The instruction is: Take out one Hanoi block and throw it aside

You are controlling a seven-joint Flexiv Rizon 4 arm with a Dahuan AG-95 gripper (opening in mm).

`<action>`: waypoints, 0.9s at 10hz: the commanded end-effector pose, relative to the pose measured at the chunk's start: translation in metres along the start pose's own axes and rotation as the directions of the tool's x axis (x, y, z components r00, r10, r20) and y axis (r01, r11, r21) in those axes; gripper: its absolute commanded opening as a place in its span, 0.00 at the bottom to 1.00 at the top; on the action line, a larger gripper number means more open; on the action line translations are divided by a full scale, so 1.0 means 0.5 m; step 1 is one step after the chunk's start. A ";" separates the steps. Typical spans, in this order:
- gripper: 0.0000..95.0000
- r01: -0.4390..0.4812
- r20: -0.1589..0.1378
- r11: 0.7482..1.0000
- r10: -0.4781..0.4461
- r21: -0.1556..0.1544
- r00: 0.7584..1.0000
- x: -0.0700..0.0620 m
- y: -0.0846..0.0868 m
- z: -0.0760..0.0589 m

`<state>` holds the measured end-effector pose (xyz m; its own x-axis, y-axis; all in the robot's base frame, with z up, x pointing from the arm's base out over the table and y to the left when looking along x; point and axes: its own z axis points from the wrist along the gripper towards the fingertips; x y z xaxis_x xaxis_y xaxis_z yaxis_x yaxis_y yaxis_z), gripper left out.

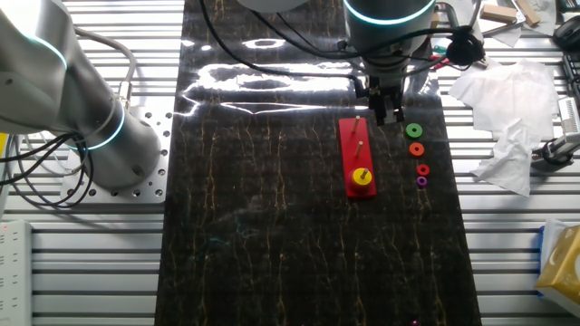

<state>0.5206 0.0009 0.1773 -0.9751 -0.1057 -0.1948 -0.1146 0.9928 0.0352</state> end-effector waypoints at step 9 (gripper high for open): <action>0.40 0.041 -0.004 0.999 -0.041 0.003 0.999 0.000 0.000 0.000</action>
<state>0.5203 0.0007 0.1770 -0.9700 -0.1472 -0.1933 -0.1545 0.9877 0.0232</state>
